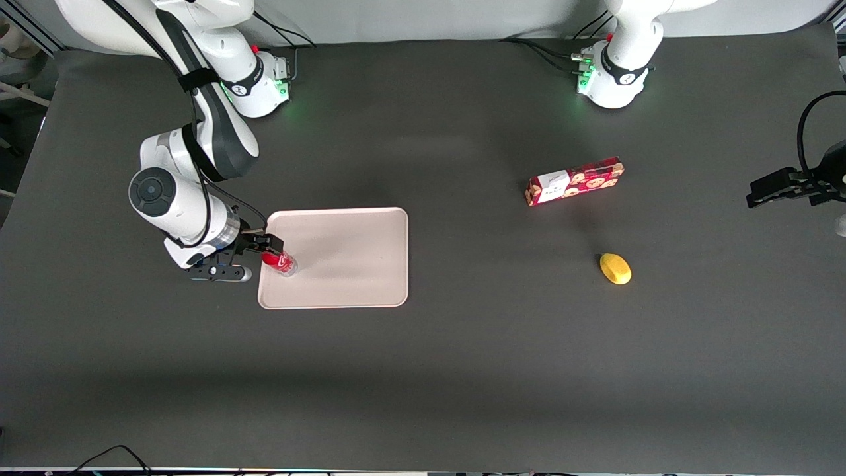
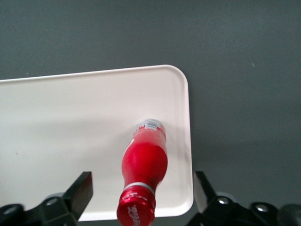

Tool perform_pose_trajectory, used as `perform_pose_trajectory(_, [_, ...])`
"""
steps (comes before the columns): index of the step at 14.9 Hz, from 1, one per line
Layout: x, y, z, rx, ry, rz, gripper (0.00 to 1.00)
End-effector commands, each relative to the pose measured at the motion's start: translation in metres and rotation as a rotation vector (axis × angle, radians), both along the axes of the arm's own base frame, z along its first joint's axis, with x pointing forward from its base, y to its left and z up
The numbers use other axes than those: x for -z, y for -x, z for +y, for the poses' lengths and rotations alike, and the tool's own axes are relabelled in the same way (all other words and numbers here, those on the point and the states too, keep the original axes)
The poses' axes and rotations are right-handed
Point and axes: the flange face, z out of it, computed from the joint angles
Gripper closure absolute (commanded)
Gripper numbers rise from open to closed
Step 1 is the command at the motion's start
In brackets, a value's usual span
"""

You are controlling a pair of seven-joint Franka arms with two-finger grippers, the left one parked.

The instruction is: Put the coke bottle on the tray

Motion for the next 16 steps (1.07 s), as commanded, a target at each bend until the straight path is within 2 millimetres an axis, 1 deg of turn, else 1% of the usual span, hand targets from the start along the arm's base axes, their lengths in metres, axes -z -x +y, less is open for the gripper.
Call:
perform_pose_trajectory(1, [-0.022,-0.004,0.001,0.009,0.012,-0.027,0.0])
perform_pose_trajectory(3, [-0.047,-0.006,0.001,-0.002,0.014,-0.032,0.0])
perform_pose_trajectory(4, [-0.061,-0.006,-0.002,0.002,0.014,-0.042,0.0])
perform_pose_trajectory(6, [-0.092,-0.003,-0.003,-0.004,0.008,-0.095,0.0])
perform_pose_trajectory(7, [-0.106,-0.003,-0.006,-0.018,0.007,-0.12,0.0])
perform_pose_trajectory(8, [-0.12,-0.003,-0.013,-0.046,0.005,-0.139,0.0])
perform_pose_trajectory(10, [-0.155,0.002,-0.036,-0.089,0.016,-0.119,0.0])
perform_pose_trajectory(12, [-0.198,0.003,-0.057,-0.048,0.019,-0.056,0.0])
perform_pose_trajectory(14, [-0.247,0.01,-0.07,-0.025,0.02,-0.043,0.0])
perform_pose_trajectory(15, [-0.262,0.017,-0.075,-0.02,0.019,-0.049,0.0])
perform_pose_trajectory(16, [-0.272,0.022,-0.075,-0.02,0.018,-0.066,0.0])
